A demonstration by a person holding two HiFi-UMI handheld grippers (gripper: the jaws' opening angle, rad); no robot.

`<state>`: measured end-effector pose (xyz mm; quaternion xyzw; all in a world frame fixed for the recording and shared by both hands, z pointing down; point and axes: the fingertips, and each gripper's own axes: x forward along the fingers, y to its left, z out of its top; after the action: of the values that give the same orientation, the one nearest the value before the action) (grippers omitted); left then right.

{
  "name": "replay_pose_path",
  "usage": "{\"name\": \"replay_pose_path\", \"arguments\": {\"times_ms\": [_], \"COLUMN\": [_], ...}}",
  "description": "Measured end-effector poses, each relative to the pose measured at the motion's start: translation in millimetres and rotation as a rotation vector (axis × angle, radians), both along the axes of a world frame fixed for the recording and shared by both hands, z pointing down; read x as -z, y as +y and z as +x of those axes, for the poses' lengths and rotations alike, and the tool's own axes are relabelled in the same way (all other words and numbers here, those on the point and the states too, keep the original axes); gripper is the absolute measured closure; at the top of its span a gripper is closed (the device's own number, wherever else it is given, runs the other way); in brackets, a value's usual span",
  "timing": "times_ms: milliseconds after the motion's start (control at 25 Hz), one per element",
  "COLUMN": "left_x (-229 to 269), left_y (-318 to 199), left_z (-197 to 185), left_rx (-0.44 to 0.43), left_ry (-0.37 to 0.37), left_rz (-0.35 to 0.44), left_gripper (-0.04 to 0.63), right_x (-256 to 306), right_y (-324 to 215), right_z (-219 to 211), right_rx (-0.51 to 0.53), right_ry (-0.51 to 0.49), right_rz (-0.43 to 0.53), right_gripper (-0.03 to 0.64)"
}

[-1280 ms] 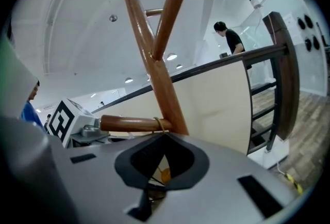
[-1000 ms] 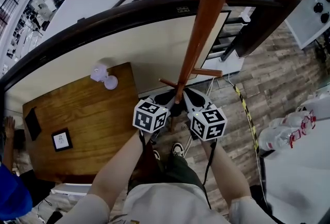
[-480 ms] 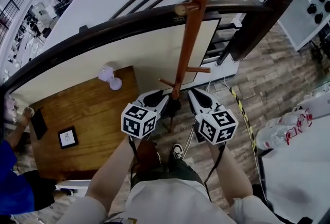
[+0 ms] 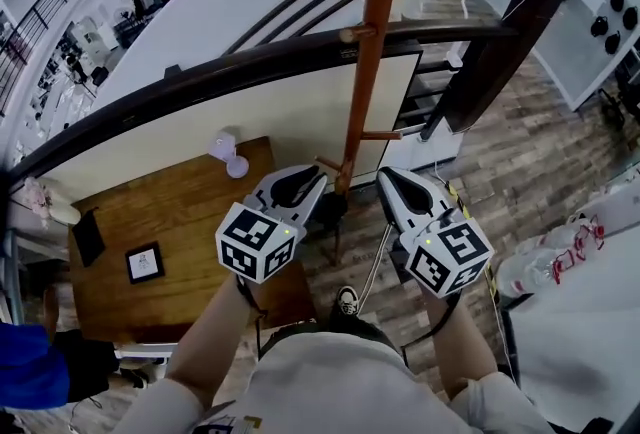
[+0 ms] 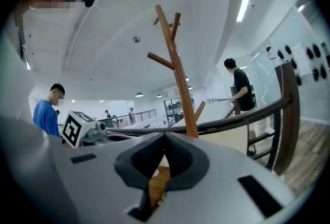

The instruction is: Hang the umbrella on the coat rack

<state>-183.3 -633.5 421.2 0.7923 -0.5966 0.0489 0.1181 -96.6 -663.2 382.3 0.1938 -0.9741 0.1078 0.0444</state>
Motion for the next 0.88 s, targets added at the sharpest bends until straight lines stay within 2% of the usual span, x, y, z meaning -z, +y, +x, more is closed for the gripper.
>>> {"name": "replay_pose_path", "arguments": {"times_ms": [160,440,680,880], "left_x": [34.1,71.7,82.0,81.2], "left_y": [21.1,57.9,84.8,94.4], "left_z": [7.1,18.4,17.5,8.4], "left_rx": [-0.009,-0.009,0.024,0.061], "left_ry": [-0.022,-0.06,-0.063,-0.049], "left_rz": [0.058,0.106,0.128,0.128], "left_gripper": [0.541,0.554,0.572,0.581], "right_x": [31.7,70.9,64.1,58.9], "right_y": [20.5,56.5,81.0,86.2], "right_z": [9.4,22.2,27.2,26.1], "right_rx": [0.015,0.051,0.109,0.115], "right_ry": [-0.03,-0.031,-0.019,-0.035], "right_rz": [0.042,0.148,0.101,0.065], "right_gripper": [0.612,0.613,0.614,0.614]}}
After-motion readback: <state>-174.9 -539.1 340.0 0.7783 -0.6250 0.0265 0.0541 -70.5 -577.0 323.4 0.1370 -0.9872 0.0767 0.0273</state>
